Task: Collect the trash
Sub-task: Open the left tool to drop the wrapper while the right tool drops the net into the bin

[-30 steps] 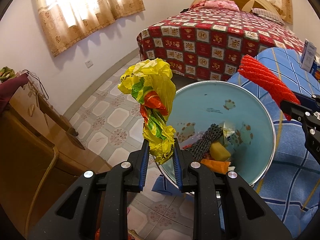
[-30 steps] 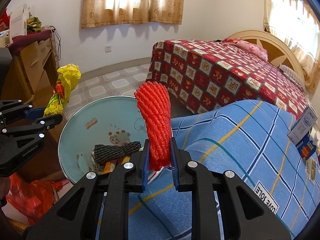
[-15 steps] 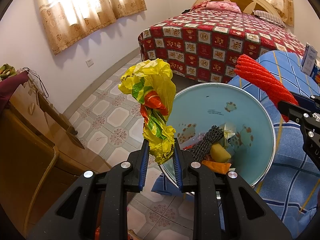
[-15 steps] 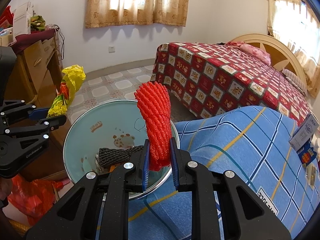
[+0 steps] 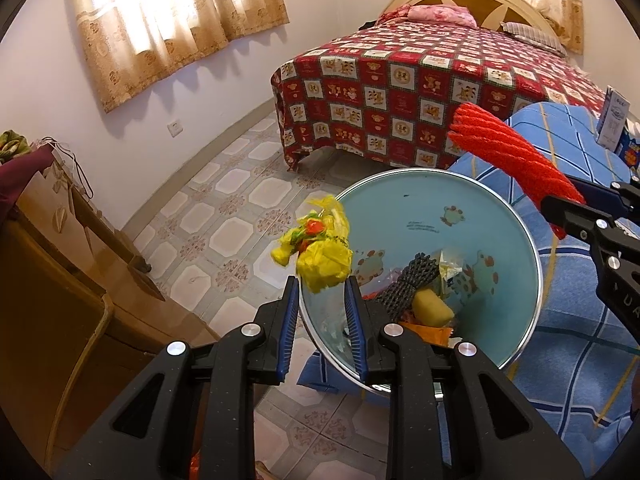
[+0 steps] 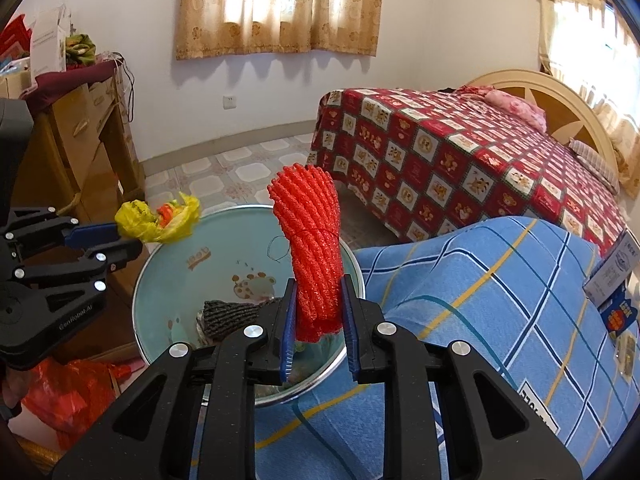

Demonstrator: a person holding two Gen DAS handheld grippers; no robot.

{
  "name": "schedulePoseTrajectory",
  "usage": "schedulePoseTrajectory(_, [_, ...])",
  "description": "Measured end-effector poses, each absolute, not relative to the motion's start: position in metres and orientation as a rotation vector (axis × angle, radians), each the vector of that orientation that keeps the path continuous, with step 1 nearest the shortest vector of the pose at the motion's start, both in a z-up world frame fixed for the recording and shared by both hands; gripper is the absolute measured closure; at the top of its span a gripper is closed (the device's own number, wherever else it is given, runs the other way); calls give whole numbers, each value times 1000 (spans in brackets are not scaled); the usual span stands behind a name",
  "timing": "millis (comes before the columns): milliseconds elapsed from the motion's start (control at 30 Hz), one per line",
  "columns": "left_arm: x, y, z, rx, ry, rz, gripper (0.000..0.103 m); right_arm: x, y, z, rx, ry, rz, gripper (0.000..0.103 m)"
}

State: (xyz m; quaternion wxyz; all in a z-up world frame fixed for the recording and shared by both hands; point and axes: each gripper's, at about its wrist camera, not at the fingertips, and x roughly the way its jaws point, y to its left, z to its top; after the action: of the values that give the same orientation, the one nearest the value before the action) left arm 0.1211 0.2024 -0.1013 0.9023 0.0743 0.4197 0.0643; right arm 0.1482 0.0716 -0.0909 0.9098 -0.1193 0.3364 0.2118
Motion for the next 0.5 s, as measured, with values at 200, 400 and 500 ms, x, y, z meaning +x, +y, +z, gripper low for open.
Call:
schedulePoseTrajectory(200, [118, 196, -97, 141, 846, 106, 64, 147, 66, -88, -212, 680, 453, 61])
schedulePoseTrajectory(400, [112, 186, -91, 150, 812, 72, 45, 141, 52, -82, -166, 662, 408, 45])
schedulePoseTrajectory(500, [108, 182, -84, 153, 787, 73, 42, 135, 40, -76, -142, 651, 388, 45])
